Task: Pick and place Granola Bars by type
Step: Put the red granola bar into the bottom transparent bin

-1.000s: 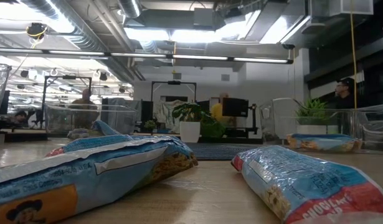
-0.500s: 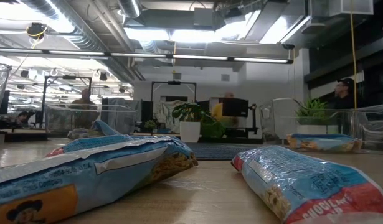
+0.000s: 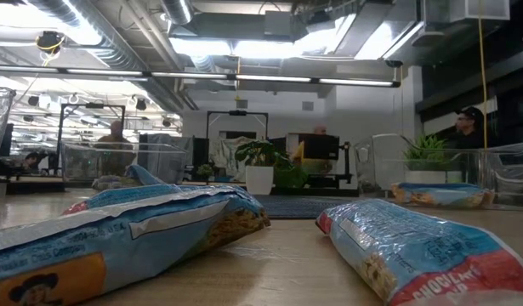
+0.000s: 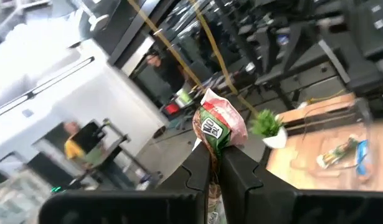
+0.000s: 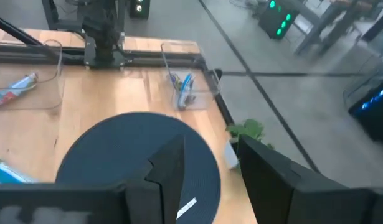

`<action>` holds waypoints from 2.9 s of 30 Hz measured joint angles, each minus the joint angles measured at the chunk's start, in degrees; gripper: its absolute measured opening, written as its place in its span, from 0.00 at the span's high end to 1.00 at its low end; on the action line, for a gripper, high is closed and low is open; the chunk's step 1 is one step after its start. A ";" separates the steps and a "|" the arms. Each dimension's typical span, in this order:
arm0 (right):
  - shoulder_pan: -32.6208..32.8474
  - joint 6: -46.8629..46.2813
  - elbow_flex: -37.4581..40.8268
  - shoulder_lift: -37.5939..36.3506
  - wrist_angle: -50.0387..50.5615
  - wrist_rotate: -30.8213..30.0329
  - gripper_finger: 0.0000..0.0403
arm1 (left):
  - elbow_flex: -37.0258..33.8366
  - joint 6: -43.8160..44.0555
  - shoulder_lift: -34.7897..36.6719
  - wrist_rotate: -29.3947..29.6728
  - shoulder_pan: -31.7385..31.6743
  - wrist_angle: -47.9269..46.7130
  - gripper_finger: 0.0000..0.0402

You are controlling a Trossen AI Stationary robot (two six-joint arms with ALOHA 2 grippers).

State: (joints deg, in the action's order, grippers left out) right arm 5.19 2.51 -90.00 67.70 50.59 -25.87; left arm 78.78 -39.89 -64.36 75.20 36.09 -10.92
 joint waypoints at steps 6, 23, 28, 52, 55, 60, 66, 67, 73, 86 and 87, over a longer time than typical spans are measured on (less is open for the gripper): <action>0.00 2.22 0.00 0.00 -0.14 0.23 0.63 | 0.02 6.21 3.21 9.10 9.96 -0.42 0.97; 0.76 2.56 0.00 0.04 -3.96 0.47 0.63 | -0.61 49.59 2.83 -71.38 -3.67 -14.78 0.97; 1.13 0.67 0.00 0.04 -4.19 0.50 0.63 | -0.42 49.44 3.66 -80.66 -10.85 -19.93 0.97; 3.32 -2.15 0.04 0.07 -2.73 0.44 0.63 | -16.03 83.28 17.66 -70.33 4.14 -51.41 0.96; 3.32 -2.06 0.04 0.07 -2.73 0.42 0.63 | -20.03 83.86 17.53 -71.19 5.26 -47.08 0.96; 3.32 -2.04 0.04 0.07 -2.66 0.39 0.63 | -26.64 85.84 16.29 -73.50 7.82 -46.00 0.96; 3.32 -2.04 0.04 0.07 -2.38 0.38 0.63 | -31.94 82.30 12.83 -73.39 9.26 -44.36 0.96; 3.32 -2.04 0.04 0.07 -2.38 0.39 0.63 | -32.42 81.37 12.04 -73.36 9.30 -44.19 0.96; 3.32 -2.04 0.04 0.07 -2.34 0.39 0.63 | -34.00 75.44 6.03 -73.35 9.30 -43.97 0.96; 3.32 -2.04 0.04 0.54 -2.31 0.39 0.63 | -34.42 73.10 -2.74 -73.57 9.21 -39.88 0.96; 3.32 -2.04 0.04 0.73 -2.30 0.39 0.63 | -34.42 73.12 -3.16 -73.57 9.21 -40.01 0.96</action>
State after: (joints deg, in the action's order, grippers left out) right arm 8.51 0.47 -89.95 68.43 48.28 -25.47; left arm 44.36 33.23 -67.52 1.63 45.30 -50.92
